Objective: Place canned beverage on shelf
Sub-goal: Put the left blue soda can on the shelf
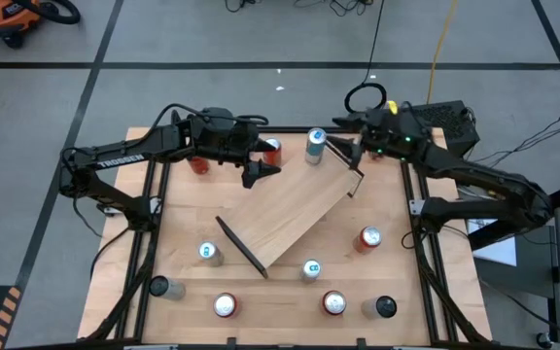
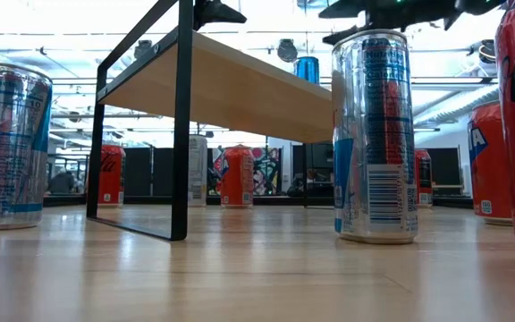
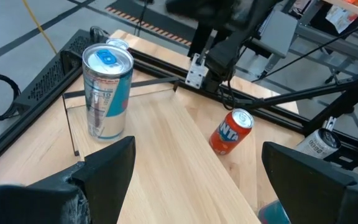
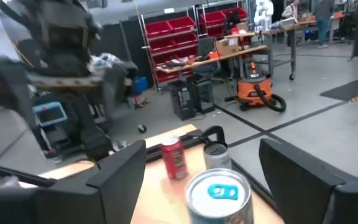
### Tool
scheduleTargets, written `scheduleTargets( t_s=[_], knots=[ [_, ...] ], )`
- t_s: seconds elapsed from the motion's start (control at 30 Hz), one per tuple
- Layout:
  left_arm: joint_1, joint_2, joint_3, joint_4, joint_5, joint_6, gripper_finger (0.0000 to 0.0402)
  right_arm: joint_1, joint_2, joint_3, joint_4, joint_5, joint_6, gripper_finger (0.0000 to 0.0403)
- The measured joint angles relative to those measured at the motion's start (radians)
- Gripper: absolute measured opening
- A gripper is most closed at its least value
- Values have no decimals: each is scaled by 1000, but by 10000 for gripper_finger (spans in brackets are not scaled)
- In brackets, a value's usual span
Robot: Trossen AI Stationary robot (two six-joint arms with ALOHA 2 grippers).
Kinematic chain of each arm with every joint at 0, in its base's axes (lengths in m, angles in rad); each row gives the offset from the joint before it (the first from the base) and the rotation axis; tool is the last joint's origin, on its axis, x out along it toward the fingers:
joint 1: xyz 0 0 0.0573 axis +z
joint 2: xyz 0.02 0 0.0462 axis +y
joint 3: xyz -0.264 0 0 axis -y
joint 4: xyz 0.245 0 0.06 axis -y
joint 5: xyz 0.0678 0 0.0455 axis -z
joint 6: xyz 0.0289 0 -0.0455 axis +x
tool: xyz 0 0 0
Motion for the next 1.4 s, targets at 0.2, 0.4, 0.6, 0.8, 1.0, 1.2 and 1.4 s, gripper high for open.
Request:
scheduleTargets(
  t_s=[0.2, 0.4, 0.6, 0.8, 1.0, 1.2, 1.4],
  knots=[
    [0, 0, 0, -36, 0, -1, 352, 71, -137, 1, -151, -2, 47, 291],
    [0, 0, 0, -47, 19, -23, 352, 165, -220, 28, -338, -4, 113, 291],
    [-41, 0, 0, -76, 42, -61, 352, 253, -200, 184, -632, -5, 113, 288],
    [-125, 0, 0, -169, 41, -145, 352, 308, -144, 339, -849, -5, 124, 263],
    [-229, -32, 0, -254, 20, -315, 352, 343, -115, 395, -884, -10, 142, 235],
    [-364, -83, 24, -399, -52, -486, 332, 370, -112, 395, -894, -85, 167, 219],
    [-493, -82, 67, -635, -66, -580, 311, 396, -111, 395, -895, -142, 206, 215]
  ],
)
